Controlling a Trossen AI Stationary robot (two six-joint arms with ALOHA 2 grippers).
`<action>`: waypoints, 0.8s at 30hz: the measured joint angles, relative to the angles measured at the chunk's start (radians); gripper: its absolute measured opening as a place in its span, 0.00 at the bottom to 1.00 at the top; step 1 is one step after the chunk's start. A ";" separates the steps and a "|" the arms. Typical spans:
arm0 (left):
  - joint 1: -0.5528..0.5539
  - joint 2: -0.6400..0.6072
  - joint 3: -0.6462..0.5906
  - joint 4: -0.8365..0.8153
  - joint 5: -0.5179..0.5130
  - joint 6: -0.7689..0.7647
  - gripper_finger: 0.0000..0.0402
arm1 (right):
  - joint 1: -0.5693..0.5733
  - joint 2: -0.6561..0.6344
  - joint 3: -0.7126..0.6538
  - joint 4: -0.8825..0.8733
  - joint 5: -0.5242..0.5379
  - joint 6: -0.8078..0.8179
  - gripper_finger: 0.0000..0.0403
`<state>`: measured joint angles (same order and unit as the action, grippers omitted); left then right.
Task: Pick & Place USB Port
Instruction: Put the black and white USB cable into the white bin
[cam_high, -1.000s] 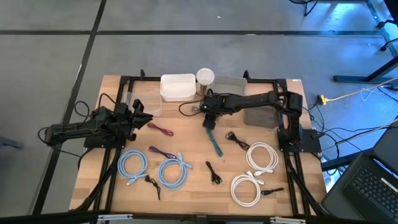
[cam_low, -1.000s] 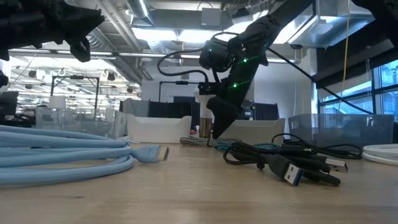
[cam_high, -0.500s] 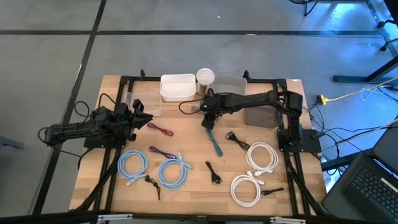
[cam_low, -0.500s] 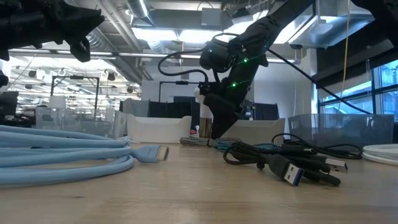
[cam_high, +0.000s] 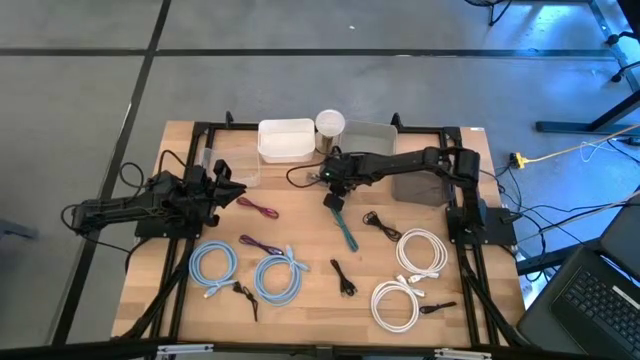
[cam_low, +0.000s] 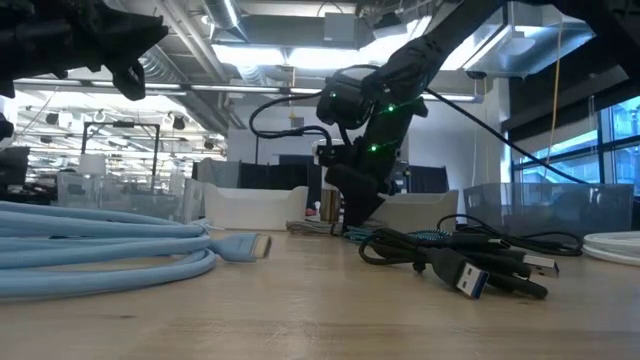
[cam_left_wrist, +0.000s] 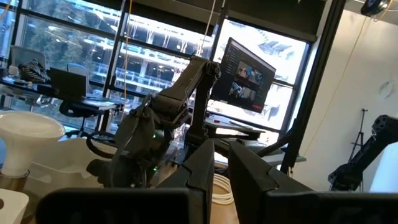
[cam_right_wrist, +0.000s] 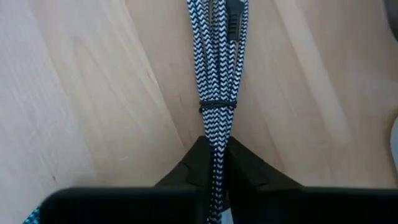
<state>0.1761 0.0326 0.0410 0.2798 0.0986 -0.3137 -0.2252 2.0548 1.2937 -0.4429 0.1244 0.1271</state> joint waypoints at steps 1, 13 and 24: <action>0.000 0.000 0.000 0.000 0.000 0.003 0.10 | 0.001 -0.007 -0.001 -0.003 0.007 0.004 0.06; 0.000 0.000 0.000 -0.020 0.000 0.011 0.09 | 0.081 -0.231 -0.007 -0.148 0.014 0.026 0.06; 0.000 0.002 0.001 -0.053 -0.018 0.089 0.13 | 0.237 -0.379 -0.005 0.200 -0.067 -0.083 0.06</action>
<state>0.1757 0.0349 0.0418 0.2267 0.0811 -0.2248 0.0117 1.6760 1.2888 -0.2431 0.0579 0.0437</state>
